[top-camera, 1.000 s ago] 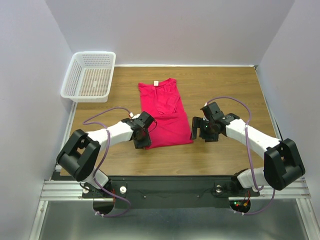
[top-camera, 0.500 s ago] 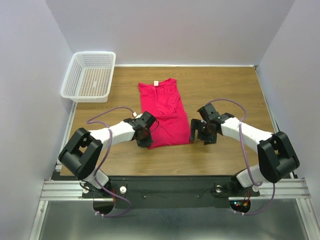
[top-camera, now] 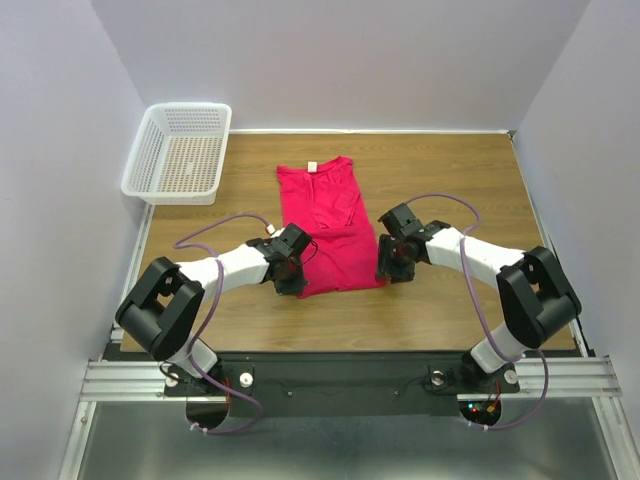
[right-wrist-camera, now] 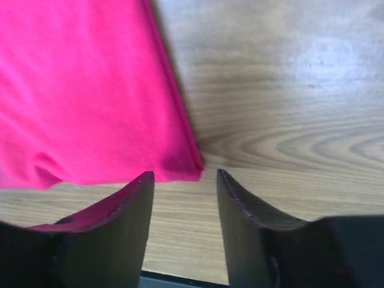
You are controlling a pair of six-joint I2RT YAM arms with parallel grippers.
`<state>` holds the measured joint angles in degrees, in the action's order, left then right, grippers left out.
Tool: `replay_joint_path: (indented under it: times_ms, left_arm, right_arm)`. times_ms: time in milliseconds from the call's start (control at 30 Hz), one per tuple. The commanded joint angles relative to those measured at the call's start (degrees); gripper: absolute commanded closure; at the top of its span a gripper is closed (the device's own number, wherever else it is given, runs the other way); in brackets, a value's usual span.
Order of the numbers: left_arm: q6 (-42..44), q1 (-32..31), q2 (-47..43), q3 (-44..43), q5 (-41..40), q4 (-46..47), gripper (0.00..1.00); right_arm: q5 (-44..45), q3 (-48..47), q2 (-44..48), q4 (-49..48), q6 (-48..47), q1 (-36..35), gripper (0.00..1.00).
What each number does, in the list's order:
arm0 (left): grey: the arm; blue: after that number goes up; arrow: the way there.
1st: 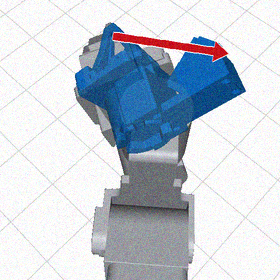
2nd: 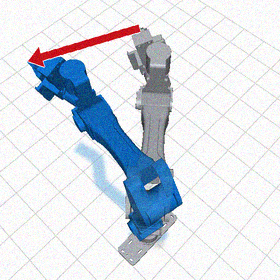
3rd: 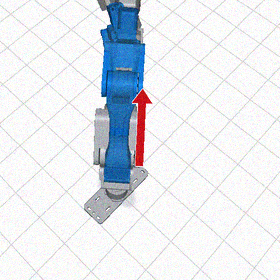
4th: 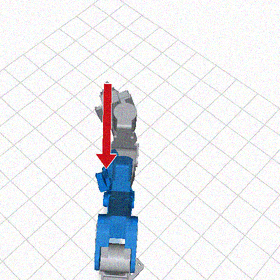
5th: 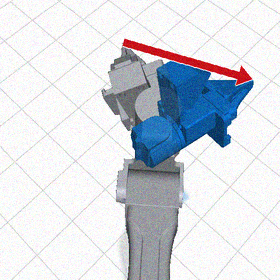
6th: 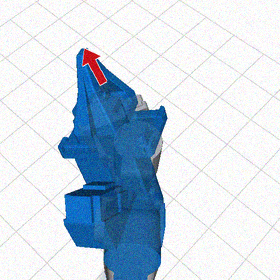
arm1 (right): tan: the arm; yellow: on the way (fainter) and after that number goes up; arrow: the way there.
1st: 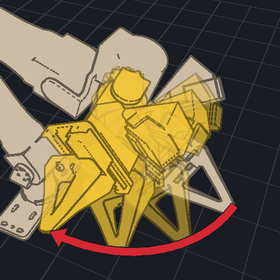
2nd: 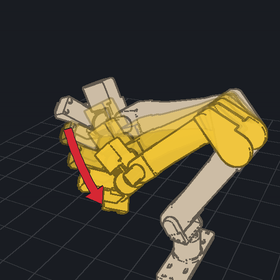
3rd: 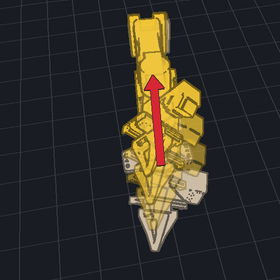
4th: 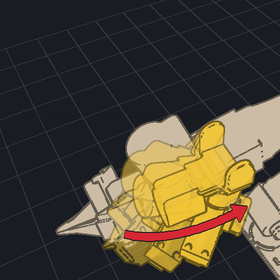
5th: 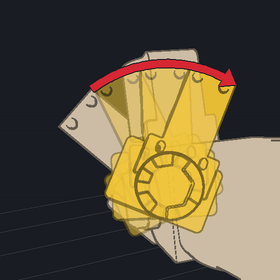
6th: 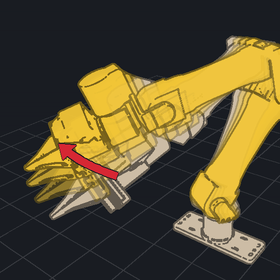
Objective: Fold and stack the t-shirts
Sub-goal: Fold the tshirt
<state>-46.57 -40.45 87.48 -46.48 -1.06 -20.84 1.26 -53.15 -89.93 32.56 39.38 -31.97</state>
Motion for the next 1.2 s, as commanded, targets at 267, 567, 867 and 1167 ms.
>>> replay_joint_path:
  times_ms: [267, 567, 867, 1167]
  left_arm:
    - [2.6, -0.6, -1.3, 2.3, -0.5, -4.4, 1.00]
    - [3.7, -0.6, -1.9, 2.2, -0.5, -5.1, 1.00]
    - [4.1, -0.6, -2.1, 2.4, -0.4, -5.1, 1.00]
    - [4.4, -0.7, -3.2, 2.8, -0.6, -5.4, 1.00]
  right_arm:
    - [3.7, -1.3, -1.6, -1.4, 3.2, -2.0, 0.61]
    - [7.1, -0.6, -1.7, -0.2, 4.0, -2.1, 0.63]
    - [6.3, -0.1, -3.8, 0.4, 4.0, -2.7, 0.63]
    - [6.0, -0.6, -8.9, 2.1, 4.7, -3.9, 0.68]
